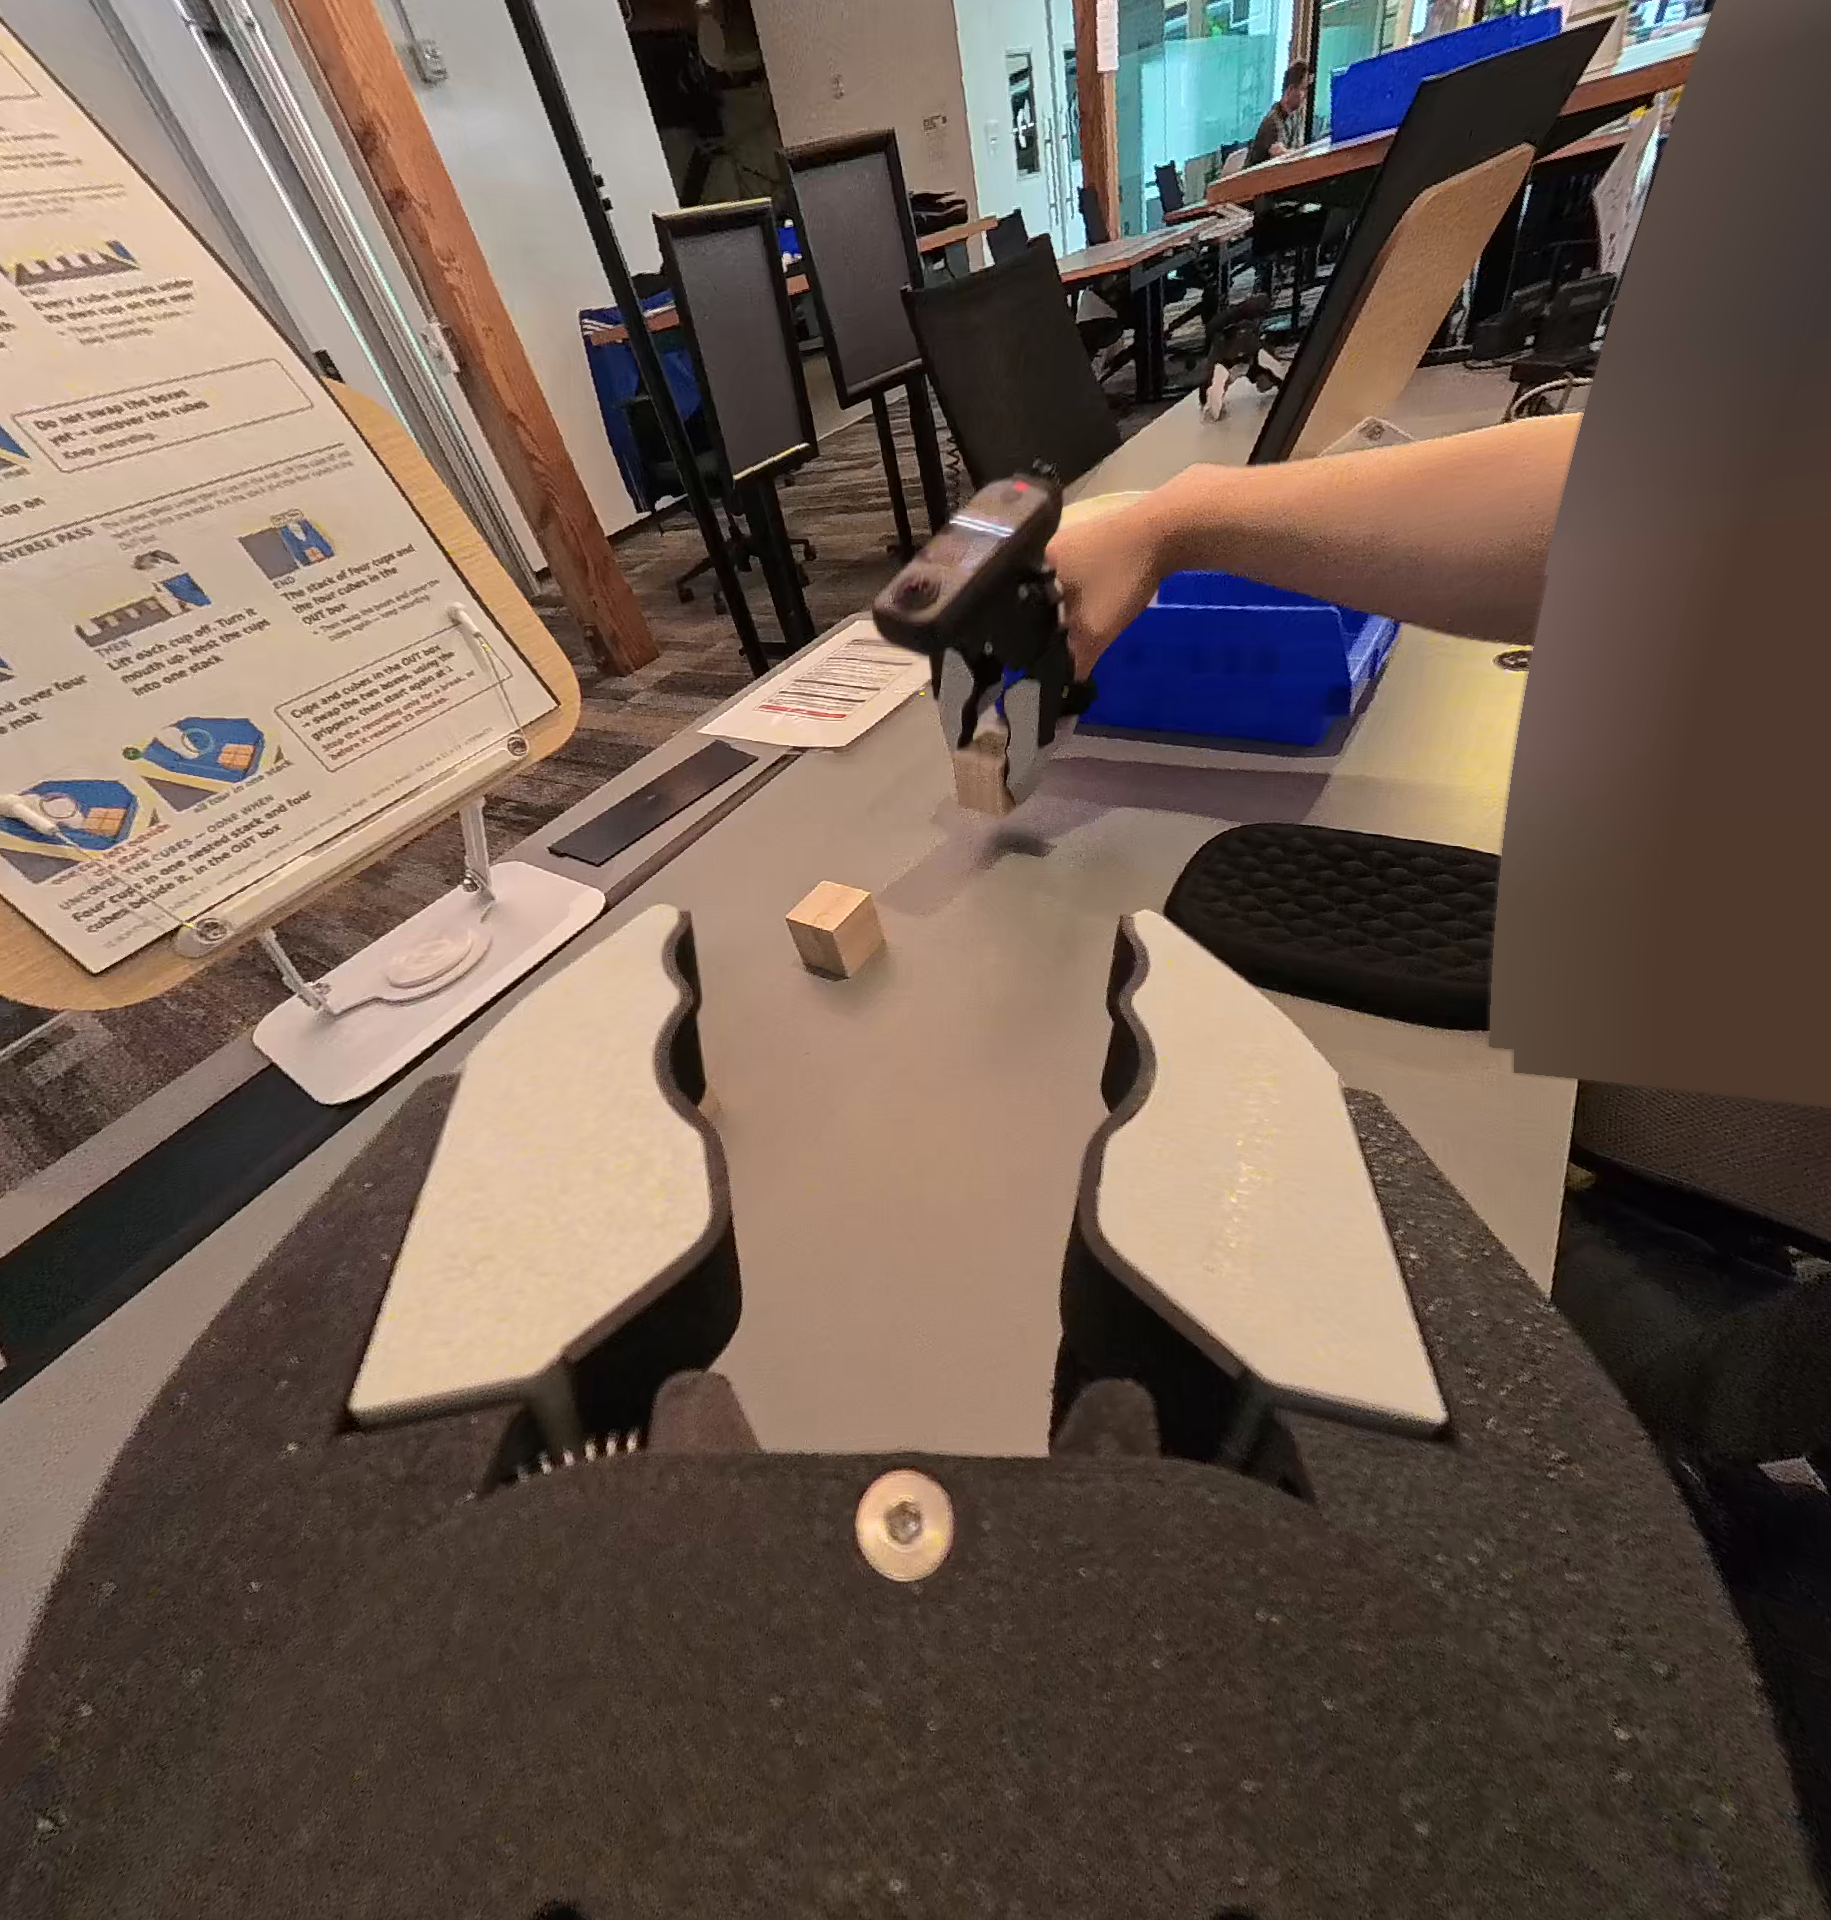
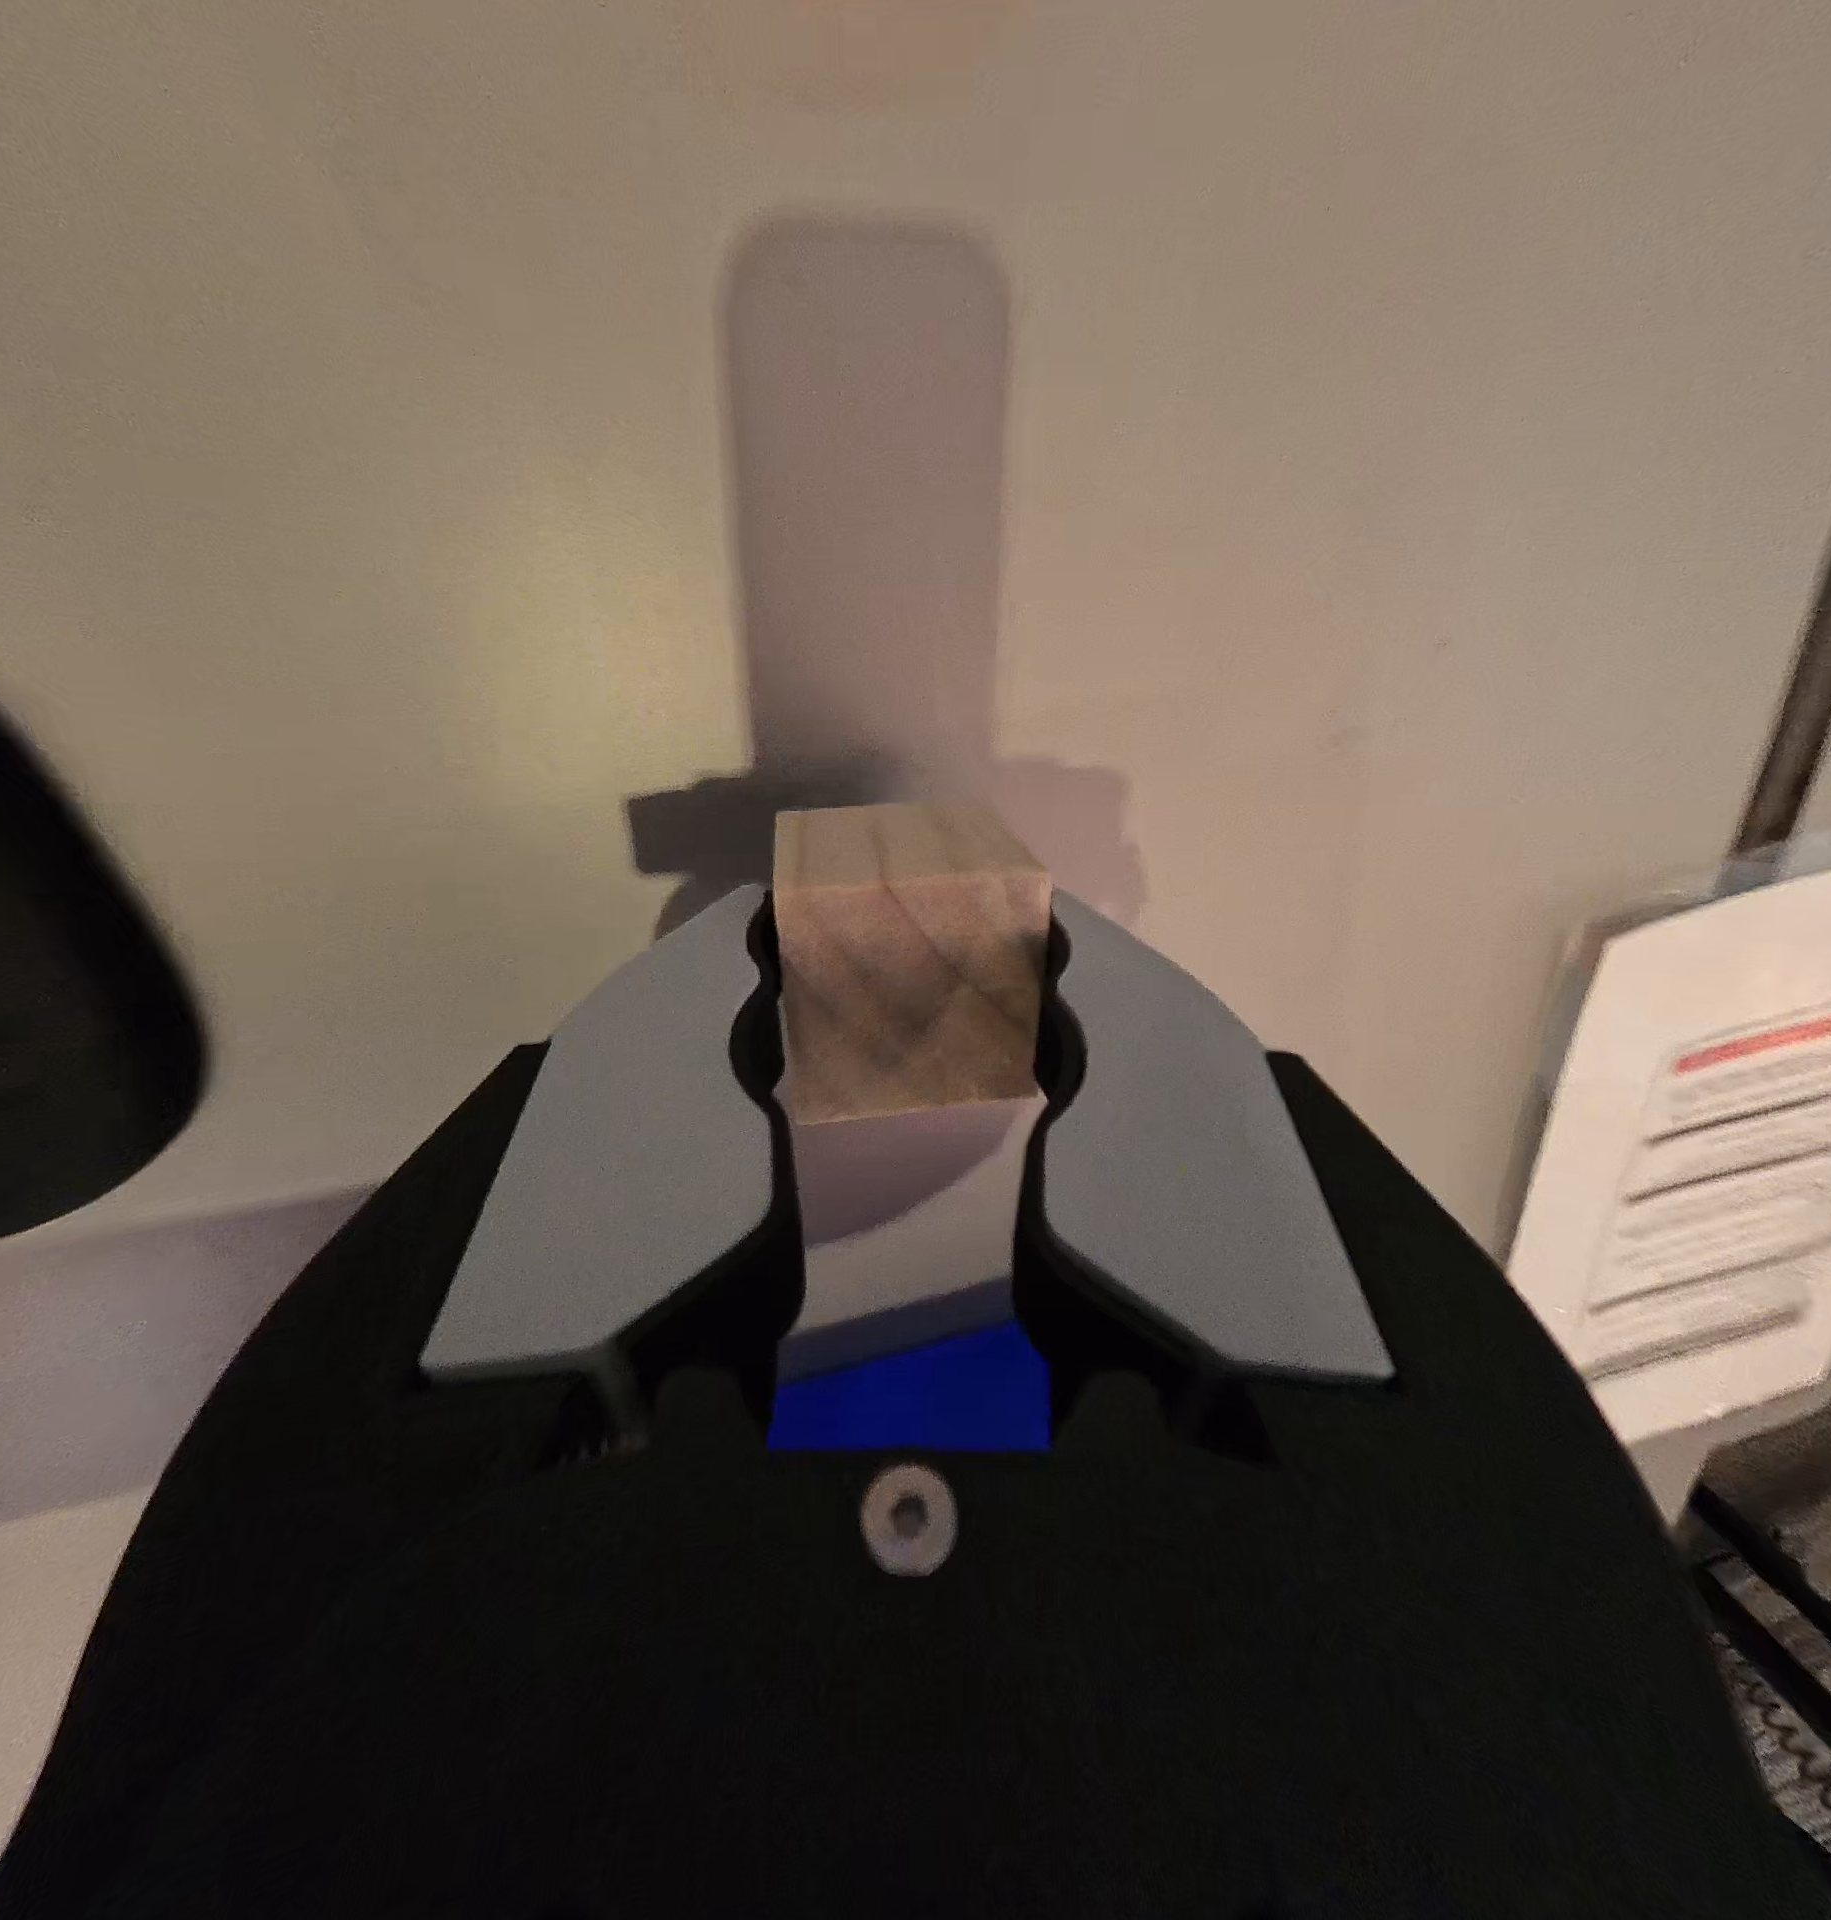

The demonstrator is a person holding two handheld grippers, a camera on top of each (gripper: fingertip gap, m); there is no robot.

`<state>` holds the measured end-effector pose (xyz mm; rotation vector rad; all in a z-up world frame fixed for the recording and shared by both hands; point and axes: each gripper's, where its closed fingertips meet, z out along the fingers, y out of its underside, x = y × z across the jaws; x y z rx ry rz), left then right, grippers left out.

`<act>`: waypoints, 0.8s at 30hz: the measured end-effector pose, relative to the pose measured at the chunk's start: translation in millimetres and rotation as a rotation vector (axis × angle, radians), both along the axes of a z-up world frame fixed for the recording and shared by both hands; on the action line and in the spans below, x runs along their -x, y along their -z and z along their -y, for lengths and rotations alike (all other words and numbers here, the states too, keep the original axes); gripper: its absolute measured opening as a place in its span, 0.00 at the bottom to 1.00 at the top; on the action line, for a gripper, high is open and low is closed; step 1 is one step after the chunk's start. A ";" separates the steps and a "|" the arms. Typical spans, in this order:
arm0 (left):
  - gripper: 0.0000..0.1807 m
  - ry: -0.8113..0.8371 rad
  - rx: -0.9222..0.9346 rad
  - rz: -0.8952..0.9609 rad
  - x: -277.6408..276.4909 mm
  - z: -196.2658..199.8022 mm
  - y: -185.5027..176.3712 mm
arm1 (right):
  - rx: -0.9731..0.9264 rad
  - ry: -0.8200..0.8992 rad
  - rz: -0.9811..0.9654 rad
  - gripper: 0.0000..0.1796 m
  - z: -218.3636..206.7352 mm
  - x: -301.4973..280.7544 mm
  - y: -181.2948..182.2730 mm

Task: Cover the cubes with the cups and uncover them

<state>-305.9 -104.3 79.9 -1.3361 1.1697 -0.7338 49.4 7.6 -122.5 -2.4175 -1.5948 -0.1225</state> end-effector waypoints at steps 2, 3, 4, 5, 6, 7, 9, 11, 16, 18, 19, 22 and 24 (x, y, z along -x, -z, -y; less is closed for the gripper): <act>0.41 0.016 0.002 -0.001 -2.5 0.1 2.1 | -0.084 0.001 -0.028 0.25 12.4 4.4 -35.8; 0.41 0.024 0.001 -0.002 -3.6 0.1 3.3 | -0.133 0.017 -0.044 0.25 20.6 2.9 -58.4; 0.41 0.030 -0.004 0.001 -4.7 -0.1 4.0 | -0.178 0.043 -0.060 0.25 31.2 -2.3 -81.8; 0.41 0.033 -0.010 0.007 -5.3 -0.8 4.1 | -0.218 0.079 -0.076 0.25 44.0 -11.7 -104.1; 0.41 0.035 -0.016 0.014 -5.5 -1.6 4.2 | -0.258 0.130 -0.087 0.25 56.5 -26.9 -123.6; 0.41 0.040 -0.015 0.018 -5.6 -2.2 5.0 | -0.286 0.200 -0.092 0.25 69.1 -47.4 -138.3; 0.41 0.053 -0.003 0.031 -5.7 -3.7 6.3 | -0.285 0.374 -0.106 0.25 94.8 -95.1 -149.9; 0.41 0.060 0.010 0.042 -5.6 -6.3 7.4 | -0.240 0.572 -0.115 0.25 117.5 -143.8 -139.8; 0.41 0.060 0.027 0.037 -6.9 -9.0 10.0 | -0.092 0.971 -0.028 0.25 148.8 -230.4 -66.7; 0.41 0.058 0.020 0.025 -7.4 -7.4 10.0 | -0.011 1.047 -0.056 0.25 153.0 -239.4 -36.3; 0.41 0.054 0.015 0.020 -7.2 -6.5 9.5 | 0.001 1.080 -0.065 0.25 152.0 -244.1 -25.4; 0.41 0.042 0.002 0.006 -4.5 -3.9 7.9 | 0.034 1.165 -0.089 0.26 148.8 -252.0 -4.7; 0.41 0.032 -0.005 -0.002 -2.0 -3.1 7.7 | 0.036 1.212 -0.081 0.25 146.0 -257.9 2.6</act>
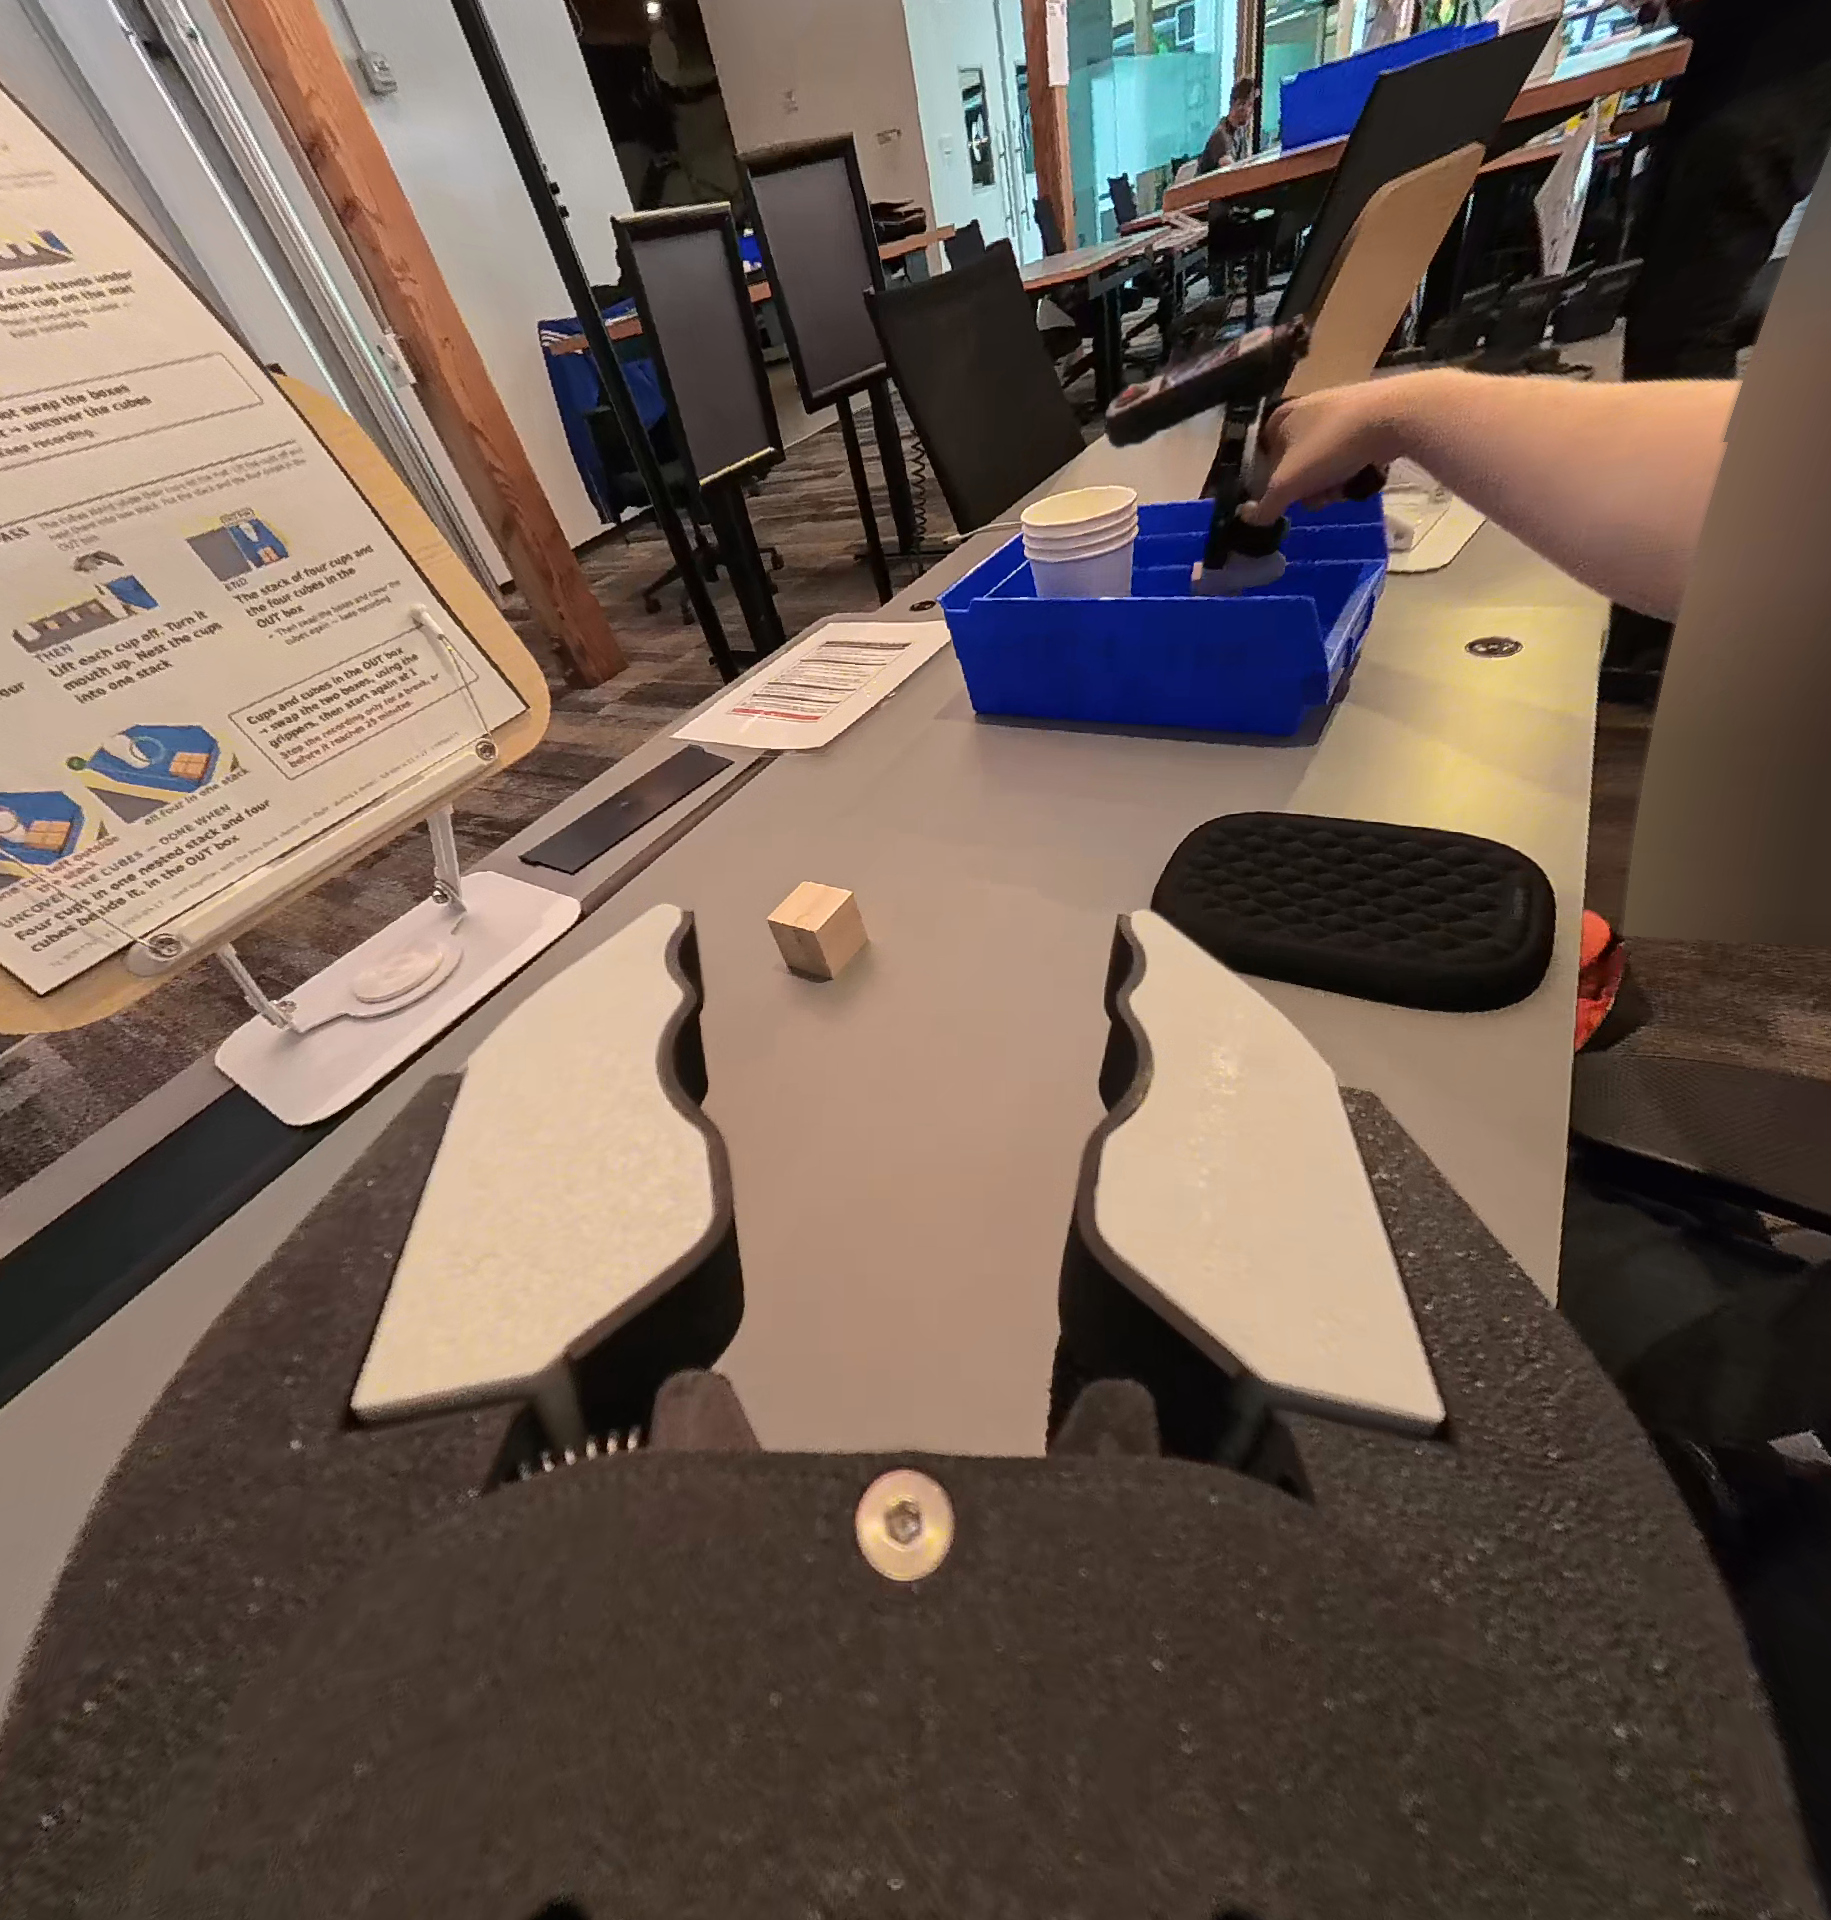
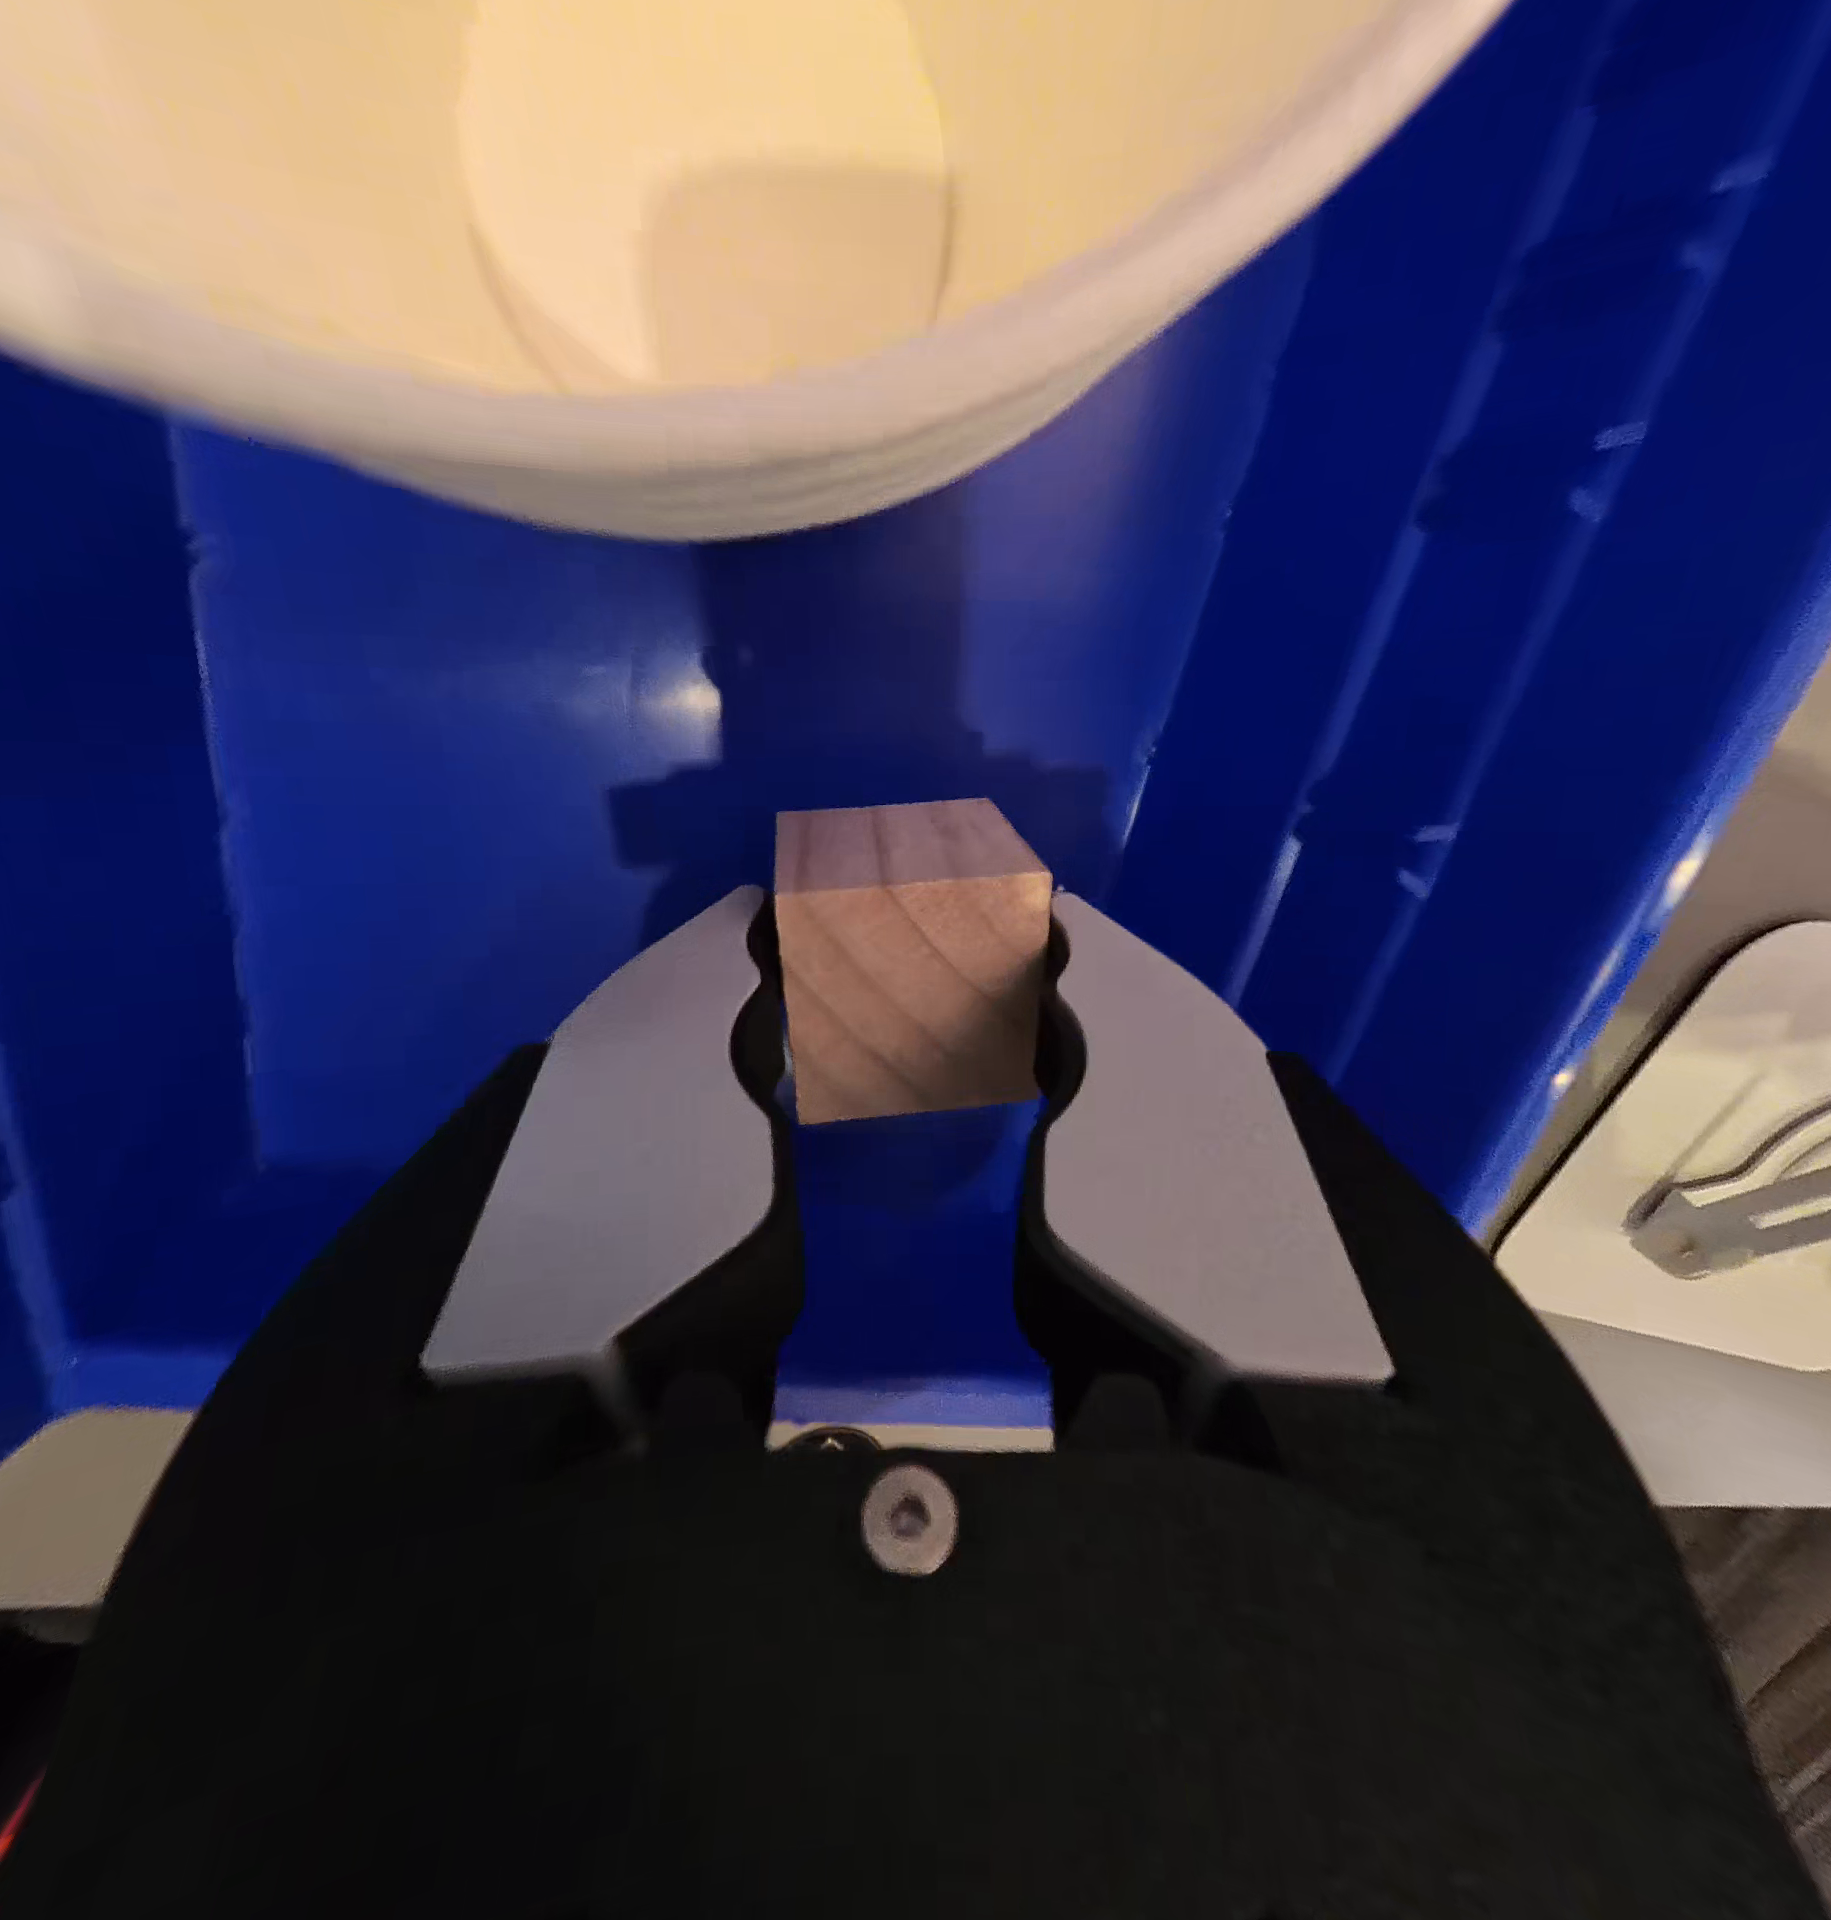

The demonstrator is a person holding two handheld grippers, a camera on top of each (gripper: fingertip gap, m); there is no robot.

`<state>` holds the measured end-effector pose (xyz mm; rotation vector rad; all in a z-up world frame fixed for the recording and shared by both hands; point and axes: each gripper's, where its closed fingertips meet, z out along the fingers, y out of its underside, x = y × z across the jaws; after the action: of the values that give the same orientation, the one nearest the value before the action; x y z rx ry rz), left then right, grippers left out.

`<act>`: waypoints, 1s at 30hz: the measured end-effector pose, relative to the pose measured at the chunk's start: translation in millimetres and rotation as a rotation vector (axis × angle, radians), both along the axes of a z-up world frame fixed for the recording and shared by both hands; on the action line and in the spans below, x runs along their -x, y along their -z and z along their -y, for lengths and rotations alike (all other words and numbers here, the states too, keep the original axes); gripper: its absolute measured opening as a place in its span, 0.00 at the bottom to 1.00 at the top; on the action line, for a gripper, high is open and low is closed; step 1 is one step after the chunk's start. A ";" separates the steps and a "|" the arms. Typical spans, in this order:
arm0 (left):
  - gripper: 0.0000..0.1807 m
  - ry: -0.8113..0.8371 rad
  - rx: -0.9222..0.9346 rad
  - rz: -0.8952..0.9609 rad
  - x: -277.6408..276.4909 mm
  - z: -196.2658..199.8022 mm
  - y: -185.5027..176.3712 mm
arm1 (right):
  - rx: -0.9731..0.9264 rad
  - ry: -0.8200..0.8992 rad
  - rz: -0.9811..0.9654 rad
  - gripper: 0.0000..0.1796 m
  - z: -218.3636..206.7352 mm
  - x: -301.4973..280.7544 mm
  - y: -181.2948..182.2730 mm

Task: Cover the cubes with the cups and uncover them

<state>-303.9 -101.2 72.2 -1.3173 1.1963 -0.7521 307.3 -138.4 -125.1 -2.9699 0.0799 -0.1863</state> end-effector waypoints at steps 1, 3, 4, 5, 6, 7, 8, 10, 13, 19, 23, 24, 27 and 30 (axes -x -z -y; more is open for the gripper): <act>0.41 -0.006 -0.004 -0.001 1.0 0.0 -0.3 | 0.005 0.021 -0.004 0.25 -0.8 -1.6 3.1; 0.41 -0.011 -0.007 0.004 2.5 0.4 -1.2 | 0.022 0.056 0.003 0.25 -0.1 -6.2 8.3; 0.41 -0.013 -0.006 0.006 2.9 0.5 -1.4 | 0.032 0.075 0.014 0.25 1.3 -9.4 10.3; 0.41 -0.015 -0.004 0.008 3.2 0.3 -1.4 | 0.040 0.089 0.013 0.25 2.6 -10.9 12.4; 0.41 -0.016 -0.004 0.007 3.6 0.1 -1.1 | 0.042 0.098 0.006 0.25 3.2 -11.2 14.6; 0.41 -0.017 -0.004 0.006 4.0 0.0 -0.8 | 0.042 0.108 0.005 0.25 4.0 -12.3 16.4; 0.41 -0.018 -0.005 0.005 4.2 -0.2 -0.6 | 0.043 0.122 0.009 0.25 5.0 -13.9 17.9; 0.41 -0.018 -0.004 0.004 4.7 -0.1 -0.5 | 0.037 0.148 -0.002 0.25 5.9 -14.1 20.6; 0.41 -0.015 -0.007 0.004 5.1 0.5 -1.4 | 0.025 0.164 -0.009 0.25 4.8 -13.0 22.9; 0.41 -0.014 -0.008 0.011 7.5 1.5 -2.2 | 0.013 0.165 0.013 0.29 4.6 -14.1 23.8; 0.41 -0.021 -0.008 0.019 12.4 1.5 -3.0 | -0.022 0.161 0.027 0.34 7.3 -10.1 6.5; 0.41 -0.022 -0.009 0.021 14.0 1.7 -3.4 | -0.040 0.165 0.036 0.35 9.5 -8.5 -4.6; 0.41 -0.025 -0.011 0.031 18.3 1.7 -4.7 | -0.163 0.177 0.109 0.35 11.0 -3.5 -59.3; 0.41 -0.023 -0.007 0.042 18.5 0.6 -5.3 | -0.380 0.103 0.180 0.34 -9.8 29.3 -134.5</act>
<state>-322.4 -101.8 77.5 -1.3015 1.1482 -0.7550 278.1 -128.6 9.4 -2.5598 0.2198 -0.4023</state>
